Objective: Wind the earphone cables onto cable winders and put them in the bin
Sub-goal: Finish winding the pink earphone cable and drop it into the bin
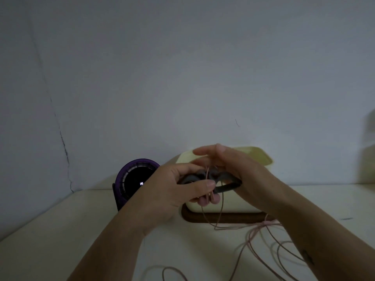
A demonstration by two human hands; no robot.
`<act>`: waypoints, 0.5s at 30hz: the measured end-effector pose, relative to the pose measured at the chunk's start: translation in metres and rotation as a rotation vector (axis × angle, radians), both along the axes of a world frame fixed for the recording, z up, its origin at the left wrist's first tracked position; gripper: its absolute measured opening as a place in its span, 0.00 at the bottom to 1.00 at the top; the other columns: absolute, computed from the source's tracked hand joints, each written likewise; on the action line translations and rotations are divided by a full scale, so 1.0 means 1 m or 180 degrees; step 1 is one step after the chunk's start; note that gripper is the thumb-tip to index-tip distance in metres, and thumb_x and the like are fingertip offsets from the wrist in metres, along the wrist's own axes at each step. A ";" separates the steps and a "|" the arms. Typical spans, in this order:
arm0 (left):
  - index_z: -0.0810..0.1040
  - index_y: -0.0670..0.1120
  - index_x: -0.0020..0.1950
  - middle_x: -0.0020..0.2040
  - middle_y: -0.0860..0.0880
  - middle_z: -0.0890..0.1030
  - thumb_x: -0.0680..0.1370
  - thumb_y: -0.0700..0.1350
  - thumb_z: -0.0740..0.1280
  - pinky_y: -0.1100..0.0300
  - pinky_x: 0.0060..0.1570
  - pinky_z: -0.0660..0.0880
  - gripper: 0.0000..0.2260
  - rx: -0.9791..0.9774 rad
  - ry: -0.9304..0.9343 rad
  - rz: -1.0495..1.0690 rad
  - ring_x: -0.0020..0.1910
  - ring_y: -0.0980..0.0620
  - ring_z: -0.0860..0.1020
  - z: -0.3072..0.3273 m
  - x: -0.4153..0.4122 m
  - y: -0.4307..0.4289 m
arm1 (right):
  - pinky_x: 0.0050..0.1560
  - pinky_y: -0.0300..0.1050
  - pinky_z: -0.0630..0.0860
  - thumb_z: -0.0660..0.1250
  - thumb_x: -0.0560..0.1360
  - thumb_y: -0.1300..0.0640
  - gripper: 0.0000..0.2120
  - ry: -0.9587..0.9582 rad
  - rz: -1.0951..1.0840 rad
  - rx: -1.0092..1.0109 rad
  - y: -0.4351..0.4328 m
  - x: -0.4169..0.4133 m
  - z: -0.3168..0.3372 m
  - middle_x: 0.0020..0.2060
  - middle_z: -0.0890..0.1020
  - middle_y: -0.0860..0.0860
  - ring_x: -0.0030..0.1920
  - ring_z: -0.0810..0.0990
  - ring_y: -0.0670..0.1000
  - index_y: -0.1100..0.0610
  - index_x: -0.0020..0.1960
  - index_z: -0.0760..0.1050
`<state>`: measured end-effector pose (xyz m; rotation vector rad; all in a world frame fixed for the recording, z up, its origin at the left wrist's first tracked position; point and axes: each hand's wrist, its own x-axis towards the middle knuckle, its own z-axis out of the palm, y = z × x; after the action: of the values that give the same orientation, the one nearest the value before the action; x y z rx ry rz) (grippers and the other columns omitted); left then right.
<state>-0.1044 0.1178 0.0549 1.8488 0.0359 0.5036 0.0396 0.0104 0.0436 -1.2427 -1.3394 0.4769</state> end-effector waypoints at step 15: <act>0.76 0.38 0.46 0.31 0.47 0.82 0.64 0.42 0.71 0.66 0.33 0.76 0.14 0.0068 -0.0052 0.0040 0.28 0.55 0.78 0.008 -0.004 -0.010 | 0.41 0.48 0.73 0.76 0.65 0.45 0.17 0.0697 0.0884 -0.0007 0.001 0.021 -0.009 0.35 0.77 0.60 0.36 0.76 0.58 0.58 0.39 0.79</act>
<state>-0.1084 0.1076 0.0633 1.8664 0.0313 0.5296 0.0608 0.0116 0.0348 -0.9779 -1.3274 0.7873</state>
